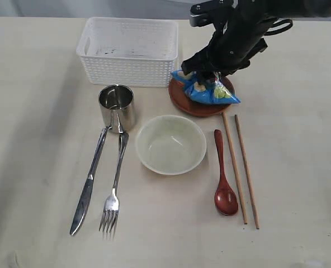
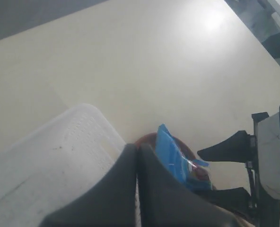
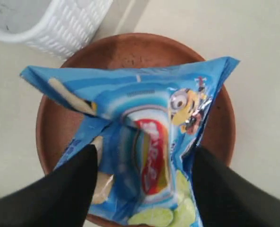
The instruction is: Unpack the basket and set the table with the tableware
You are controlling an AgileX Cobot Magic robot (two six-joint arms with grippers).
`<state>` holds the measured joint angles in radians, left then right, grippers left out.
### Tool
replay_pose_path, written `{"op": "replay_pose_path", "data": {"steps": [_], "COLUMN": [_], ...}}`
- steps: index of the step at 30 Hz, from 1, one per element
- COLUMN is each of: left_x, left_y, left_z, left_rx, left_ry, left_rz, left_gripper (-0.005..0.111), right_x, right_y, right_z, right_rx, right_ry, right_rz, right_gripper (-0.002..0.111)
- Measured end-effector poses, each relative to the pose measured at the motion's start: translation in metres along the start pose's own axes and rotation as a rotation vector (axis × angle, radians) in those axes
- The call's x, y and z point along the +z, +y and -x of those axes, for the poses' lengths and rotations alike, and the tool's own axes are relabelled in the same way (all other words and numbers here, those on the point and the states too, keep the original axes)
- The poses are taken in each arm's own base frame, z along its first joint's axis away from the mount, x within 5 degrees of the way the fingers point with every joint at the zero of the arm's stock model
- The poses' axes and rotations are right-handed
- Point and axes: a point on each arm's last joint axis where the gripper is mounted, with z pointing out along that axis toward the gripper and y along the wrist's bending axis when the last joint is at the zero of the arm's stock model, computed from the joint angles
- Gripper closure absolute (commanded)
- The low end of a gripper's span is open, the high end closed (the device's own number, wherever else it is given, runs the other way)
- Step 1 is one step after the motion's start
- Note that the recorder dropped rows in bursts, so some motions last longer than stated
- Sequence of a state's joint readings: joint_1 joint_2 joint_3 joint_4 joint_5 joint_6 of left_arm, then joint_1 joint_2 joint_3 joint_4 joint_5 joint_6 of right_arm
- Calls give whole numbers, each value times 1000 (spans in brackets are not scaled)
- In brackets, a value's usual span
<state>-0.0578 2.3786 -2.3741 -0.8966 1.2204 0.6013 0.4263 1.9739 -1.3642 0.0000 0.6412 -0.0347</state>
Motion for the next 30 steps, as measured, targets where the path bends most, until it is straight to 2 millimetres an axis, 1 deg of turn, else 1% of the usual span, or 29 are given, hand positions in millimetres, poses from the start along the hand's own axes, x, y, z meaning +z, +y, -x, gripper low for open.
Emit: {"op": "replay_pose_path", "data": {"steps": [1, 2, 3, 4, 6, 7, 8, 10, 12, 13, 16, 20, 24, 30], "left_x": [0, 0, 0, 0, 0, 0, 0, -1, -7, -13, -21, -21, -17, -14], "left_y": [0, 0, 0, 0, 0, 0, 0, 0, 1, 2, -1, 0, 6, 12], "left_z": [0, 0, 0, 0, 0, 0, 0, 0, 1, 2, 5, 4, 0, -13], "left_rx": [0, 0, 0, 0, 0, 6, 24, 50, 68, 76, 102, 119, 137, 159], "left_ry": [0, 0, 0, 0, 0, 0, 0, 3, 16, 14, 7, 7, -6, -17], "left_rz": [0, 0, 0, 0, 0, 0, 0, 6, 43, 61, 77, 82, 110, 167], "left_gripper": [107, 107, 107, 107, 107, 107, 107, 107, 107, 107, 107, 107, 107, 107], "right_x": [-3, -14, -21, -35, -52, -56, -58, -58, -58, -58, -58, -58, -58, -58], "right_y": [0, 0, 0, 0, 0, 0, 0, 0, 1, 0, 0, 0, 0, 0], "right_z": [1, 3, 5, 8, 12, 12, 13, 11, 8, 7, 8, 9, 9, 9], "right_rx": [-2, -2, -2, 6, 9, 9, 9, 10, 1, -5, -17, -33, -56, -80], "right_ry": [-8, -32, -50, -84, -129, -139, -144, -125, -91, -83, -89, -103, -103, -103], "right_rz": [0, -1, -2, 3, 4, 4, 4, 6, 7, 4, -4, -5, -6, -8], "right_gripper": [51, 51, 55, 59, 80, 87, 96, 108, 109, 109, 109, 109, 109, 109]}}
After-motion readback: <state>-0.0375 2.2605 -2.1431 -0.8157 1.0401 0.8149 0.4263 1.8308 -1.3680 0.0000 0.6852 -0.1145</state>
